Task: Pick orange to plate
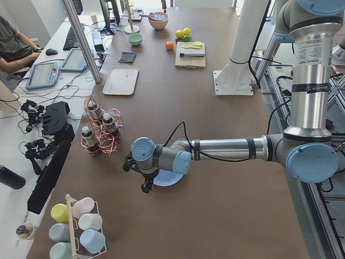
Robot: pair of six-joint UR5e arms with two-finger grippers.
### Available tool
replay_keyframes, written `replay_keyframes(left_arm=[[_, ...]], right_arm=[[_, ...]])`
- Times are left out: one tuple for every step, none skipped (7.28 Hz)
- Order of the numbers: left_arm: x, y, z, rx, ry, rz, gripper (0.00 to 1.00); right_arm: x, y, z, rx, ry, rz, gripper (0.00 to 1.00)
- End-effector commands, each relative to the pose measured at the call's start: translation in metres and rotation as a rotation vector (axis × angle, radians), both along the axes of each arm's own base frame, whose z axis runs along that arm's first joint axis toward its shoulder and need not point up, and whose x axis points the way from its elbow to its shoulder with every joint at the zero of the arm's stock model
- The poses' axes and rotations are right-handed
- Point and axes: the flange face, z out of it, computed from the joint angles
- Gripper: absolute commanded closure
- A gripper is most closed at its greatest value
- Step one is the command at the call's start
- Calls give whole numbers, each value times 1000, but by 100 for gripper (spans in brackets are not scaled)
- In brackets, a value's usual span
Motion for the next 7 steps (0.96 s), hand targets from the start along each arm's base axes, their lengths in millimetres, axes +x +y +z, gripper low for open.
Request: replay_keyframes(left_arm=[[14,-9,31,-11,4,-12,2],[44,-7,36,-27,14,-19,2],[62,-1,52,-17,21,-1,3],[65,0,56,-11,25,-5,3],[66,0,54,-13,28,-5,3],[70,1,56,-15,27,3,13],[71,1,55,-15,27,6,22]], right_arm=[[-20,1,-16,19,-5,-25,0],[-21,2,-16,19,-7,-29,0],[-22,2,-16,21,-6,-30,0],[-22,2,-18,26,-7,-31,0],[-23,2,-18,31,-4,-36,0],[-26,2,-18,31,-4,-43,0],[-28,3,-17,29,-4,-46,0]])
